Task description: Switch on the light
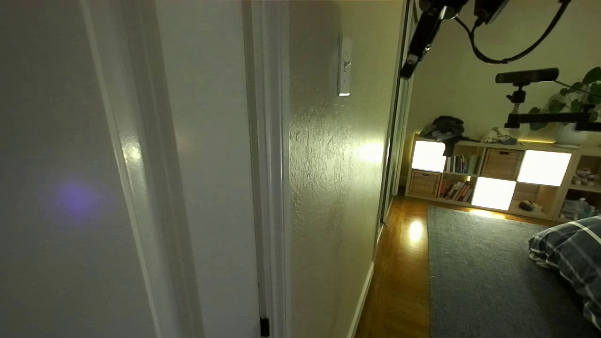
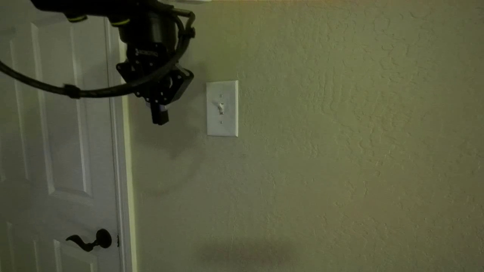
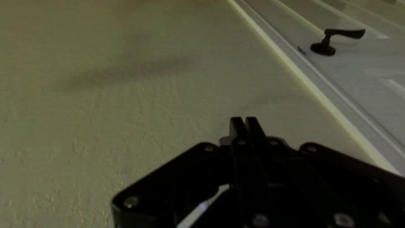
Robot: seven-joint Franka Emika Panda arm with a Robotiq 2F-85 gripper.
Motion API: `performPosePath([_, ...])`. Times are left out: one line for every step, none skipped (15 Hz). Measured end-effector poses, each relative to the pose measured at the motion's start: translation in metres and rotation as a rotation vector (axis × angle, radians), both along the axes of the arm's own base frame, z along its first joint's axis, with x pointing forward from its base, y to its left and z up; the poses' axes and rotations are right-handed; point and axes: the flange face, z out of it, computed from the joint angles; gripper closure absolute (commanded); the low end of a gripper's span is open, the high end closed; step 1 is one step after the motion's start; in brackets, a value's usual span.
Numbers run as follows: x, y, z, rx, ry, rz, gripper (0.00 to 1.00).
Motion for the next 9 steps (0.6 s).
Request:
performPosePath([-0.010,-0.002,-0.002,-0.002,0.033,-0.001,0.93])
performPosePath([-0.019,-0.002,-0.005,-0.002,0.063,-0.002,0.93])
performPosePath([-0.028,-0.002,-0.010,0.002,0.093,-0.002,0.93])
performPosePath([-0.036,-0.002,-0.014,0.009,0.121,-0.004,0.93])
performPosePath([-0.044,0.000,-0.019,0.017,0.150,-0.004,0.93])
performPosePath([-0.051,0.002,-0.024,0.024,0.177,-0.001,0.93])
performPosePath([-0.057,0.005,-0.029,0.031,0.203,0.001,0.93])
performPosePath([-0.062,0.007,-0.033,0.035,0.222,0.002,0.93])
performPosePath([-0.066,0.010,-0.037,0.039,0.236,0.004,0.93])
